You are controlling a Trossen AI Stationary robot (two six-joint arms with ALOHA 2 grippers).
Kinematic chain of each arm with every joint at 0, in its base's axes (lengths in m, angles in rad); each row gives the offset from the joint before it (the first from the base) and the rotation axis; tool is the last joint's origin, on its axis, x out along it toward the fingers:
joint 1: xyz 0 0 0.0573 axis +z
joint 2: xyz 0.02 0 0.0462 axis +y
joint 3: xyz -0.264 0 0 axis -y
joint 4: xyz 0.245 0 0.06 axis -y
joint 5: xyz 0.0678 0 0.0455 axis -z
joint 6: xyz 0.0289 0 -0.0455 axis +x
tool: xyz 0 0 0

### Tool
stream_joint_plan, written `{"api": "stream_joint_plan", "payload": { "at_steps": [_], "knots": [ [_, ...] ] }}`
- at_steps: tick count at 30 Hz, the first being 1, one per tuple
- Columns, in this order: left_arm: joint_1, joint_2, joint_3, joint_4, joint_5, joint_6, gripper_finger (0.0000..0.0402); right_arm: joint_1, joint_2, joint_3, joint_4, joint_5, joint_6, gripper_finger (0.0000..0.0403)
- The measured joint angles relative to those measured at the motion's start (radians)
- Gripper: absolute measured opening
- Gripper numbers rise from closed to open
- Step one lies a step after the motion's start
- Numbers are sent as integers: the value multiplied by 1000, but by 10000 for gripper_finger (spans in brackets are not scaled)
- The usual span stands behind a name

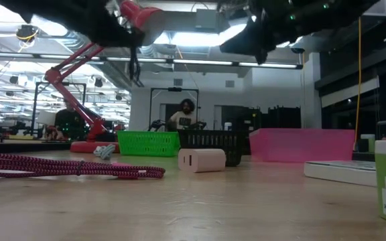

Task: Pick and place items into bin
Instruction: Put the black charger cable into the green bin

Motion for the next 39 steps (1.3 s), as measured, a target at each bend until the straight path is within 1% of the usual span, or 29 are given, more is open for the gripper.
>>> {"api": "stream_joint_plan", "payload": {
  "at_steps": [4, 10, 17, 20, 24, 29, 37, 39],
  "knots": [
    [61, 73, 10, 5, 2, 13, 48, 0, -3, -56, 48, 6, 0, 0],
    [138, 247, 101, -31, 37, 39, 47, 0, -3, -105, 121, 6, 0, 0],
    [193, 455, 222, -150, 25, 110, 47, 0, -3, -141, 156, 6, 27, 0],
    [206, 514, 256, -152, -13, 154, 47, 0, -3, -142, 182, 6, 25, 0],
    [221, 574, 281, -155, -33, 188, 47, 0, -3, -142, 184, 6, 24, 0],
    [228, 619, 294, -158, -51, 229, 47, 0, -3, -142, 183, 6, 21, 0],
    [228, 663, 293, -159, -59, 233, 47, 0, -3, -142, 182, 6, 14, 0],
    [228, 663, 293, -159, -59, 233, 55, 0, -3, -142, 182, 6, 15, 0]
  ]
}}
